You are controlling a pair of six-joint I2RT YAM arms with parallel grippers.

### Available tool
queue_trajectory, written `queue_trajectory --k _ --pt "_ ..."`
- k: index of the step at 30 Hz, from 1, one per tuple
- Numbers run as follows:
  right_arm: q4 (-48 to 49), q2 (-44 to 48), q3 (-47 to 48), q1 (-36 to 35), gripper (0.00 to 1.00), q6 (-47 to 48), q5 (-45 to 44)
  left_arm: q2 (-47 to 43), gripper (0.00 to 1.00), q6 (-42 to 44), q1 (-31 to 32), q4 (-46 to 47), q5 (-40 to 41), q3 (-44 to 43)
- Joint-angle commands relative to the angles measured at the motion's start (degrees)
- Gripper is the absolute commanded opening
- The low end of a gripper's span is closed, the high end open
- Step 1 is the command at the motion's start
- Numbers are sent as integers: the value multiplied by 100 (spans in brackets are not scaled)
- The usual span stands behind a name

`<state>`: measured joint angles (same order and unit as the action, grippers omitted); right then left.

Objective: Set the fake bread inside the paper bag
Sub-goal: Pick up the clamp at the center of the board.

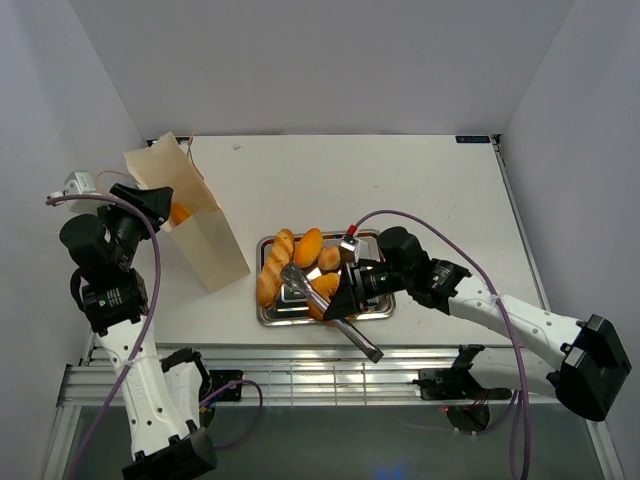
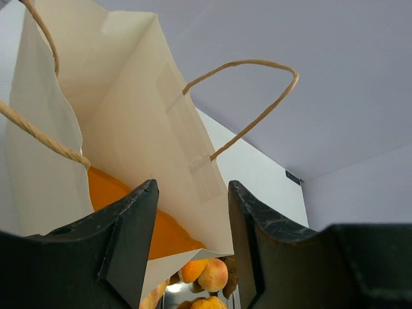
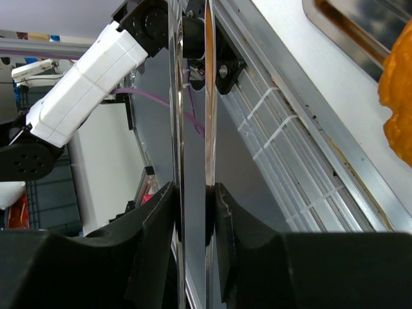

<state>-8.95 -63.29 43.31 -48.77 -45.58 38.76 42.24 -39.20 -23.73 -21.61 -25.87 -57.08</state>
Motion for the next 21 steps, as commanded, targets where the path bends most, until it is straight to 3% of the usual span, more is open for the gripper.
queue_trajectory --k 1,7,13,21 --pt "499 -148 99 -220 36 -223 -26 -172 58 158 17 -186 459 -347" --pt "702 -351 55 -431 37 -249 -115 118 57 193 8 -465 450 -952" --pt "1097 -421 -77 -440 38 -372 70 285 63 703 17 -1414 1803 -1919" --pt "1036 -457 -16 -396 39 -575 369 356 68 932 17 -1900 2323 -1772"
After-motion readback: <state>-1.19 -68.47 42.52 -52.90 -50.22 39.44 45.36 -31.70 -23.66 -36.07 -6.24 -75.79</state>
